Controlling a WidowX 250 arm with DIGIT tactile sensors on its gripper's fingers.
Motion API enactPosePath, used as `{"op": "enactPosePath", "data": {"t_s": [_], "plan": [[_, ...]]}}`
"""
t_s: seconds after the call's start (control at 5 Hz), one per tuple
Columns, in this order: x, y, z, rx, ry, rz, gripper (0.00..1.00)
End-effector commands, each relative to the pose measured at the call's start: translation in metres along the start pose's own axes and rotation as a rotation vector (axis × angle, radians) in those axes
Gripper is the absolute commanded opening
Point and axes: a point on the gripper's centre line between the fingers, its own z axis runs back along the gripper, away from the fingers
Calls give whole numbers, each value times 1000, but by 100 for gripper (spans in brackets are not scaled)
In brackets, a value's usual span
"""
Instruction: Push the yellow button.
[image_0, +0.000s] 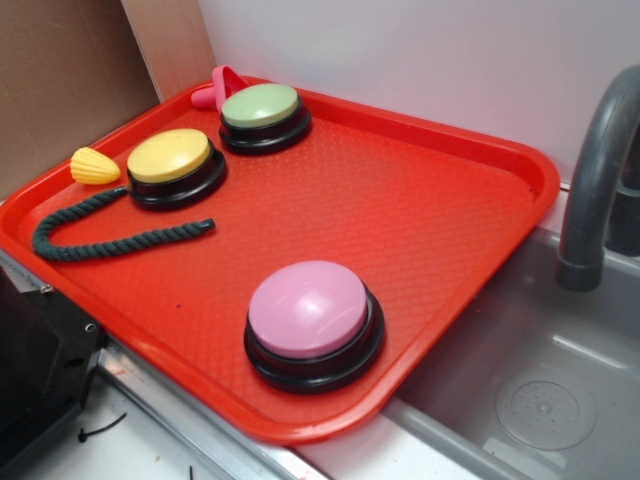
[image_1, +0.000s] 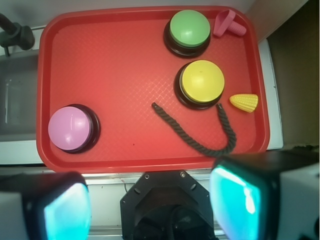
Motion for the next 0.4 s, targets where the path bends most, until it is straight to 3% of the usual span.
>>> {"op": "enactPosePath", "data": {"t_s": [0.0,0.2], "plan": [[0,0,0,0,0,0,100],[26,51,-30,18,27,187,100]]}}
